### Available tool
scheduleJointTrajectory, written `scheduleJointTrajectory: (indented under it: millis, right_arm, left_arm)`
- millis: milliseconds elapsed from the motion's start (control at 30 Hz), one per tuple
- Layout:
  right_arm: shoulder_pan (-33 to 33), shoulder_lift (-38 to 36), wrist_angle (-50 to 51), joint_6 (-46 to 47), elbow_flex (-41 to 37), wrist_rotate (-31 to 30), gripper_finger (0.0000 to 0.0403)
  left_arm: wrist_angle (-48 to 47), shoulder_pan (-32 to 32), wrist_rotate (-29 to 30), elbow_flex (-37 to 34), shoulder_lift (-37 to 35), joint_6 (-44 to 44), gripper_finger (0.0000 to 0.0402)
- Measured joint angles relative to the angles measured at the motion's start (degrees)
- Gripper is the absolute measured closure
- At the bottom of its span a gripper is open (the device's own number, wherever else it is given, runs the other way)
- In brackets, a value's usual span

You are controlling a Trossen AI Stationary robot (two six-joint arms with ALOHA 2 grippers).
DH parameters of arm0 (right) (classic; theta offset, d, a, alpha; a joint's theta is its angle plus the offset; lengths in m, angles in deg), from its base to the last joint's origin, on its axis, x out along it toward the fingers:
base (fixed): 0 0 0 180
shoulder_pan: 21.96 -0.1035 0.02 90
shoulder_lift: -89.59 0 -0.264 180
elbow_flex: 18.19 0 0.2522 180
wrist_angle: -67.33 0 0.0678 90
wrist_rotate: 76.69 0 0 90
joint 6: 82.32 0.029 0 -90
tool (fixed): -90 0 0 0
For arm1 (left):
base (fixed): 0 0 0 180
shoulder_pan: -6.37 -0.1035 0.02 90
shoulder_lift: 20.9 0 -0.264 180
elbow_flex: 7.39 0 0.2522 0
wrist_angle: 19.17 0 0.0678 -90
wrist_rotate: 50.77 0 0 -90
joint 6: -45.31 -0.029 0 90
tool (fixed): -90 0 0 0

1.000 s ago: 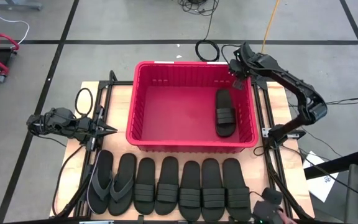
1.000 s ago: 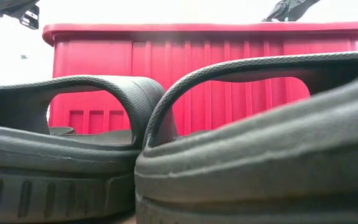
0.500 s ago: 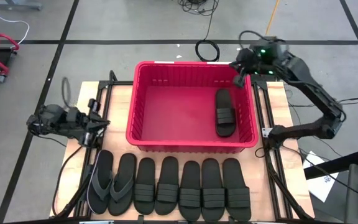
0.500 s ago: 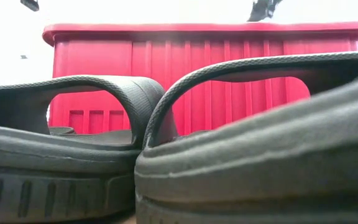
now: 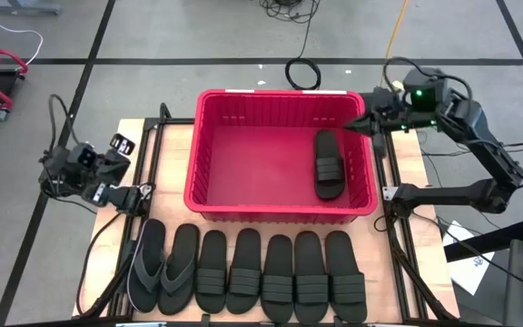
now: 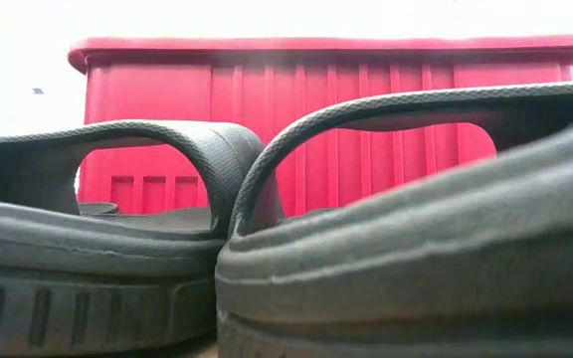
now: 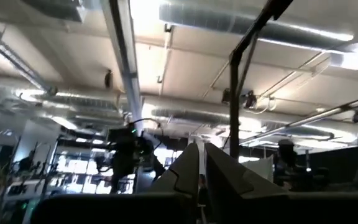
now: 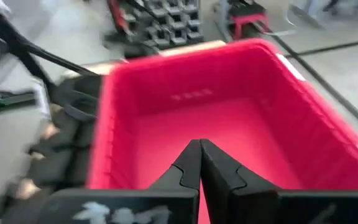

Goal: Pick and place slides into bin
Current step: Adjust the red bin

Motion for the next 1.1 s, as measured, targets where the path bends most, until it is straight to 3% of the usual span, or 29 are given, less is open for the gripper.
scheduleJointTrajectory:
  millis: [133,367,700,833,1000,1100]
  right_arm:
    - [-2.5,-2.1,-1.2,2.2,0.0,-2.0,0.0403]
    - [-4.5,-5.0,-4.4,2.7,0.0,-1.8,0.0403]
    - [-4.5,-5.3,-3.2,-0.2,0.0,-1.8,0.0403]
    - [-4.5,-5.4,-1.3,-0.4,0.0,-1.7,0.0403]
    - [-4.5,-6.7,2.0,-0.5,-0.1,-1.7,0.0403]
    - [-4.5,-7.5,3.5,-1.2,-0.1,-1.7,0.0403]
  left_arm:
    - [-1.8,0.0,9.8,0.0,3.7,6.8,0.0371]
    - [2.8,0.0,7.9,0.0,15.5,10.9,0.0371]
    - [28.7,0.0,9.5,0.0,30.4,8.4,0.0371]
    - [34.1,0.0,14.8,0.0,33.8,8.7,0.0371]
    - [35.0,-0.1,21.2,0.0,36.6,16.3,0.0371]
    - [27.5,-0.4,20.8,2.2,37.7,19.4,0.0371]
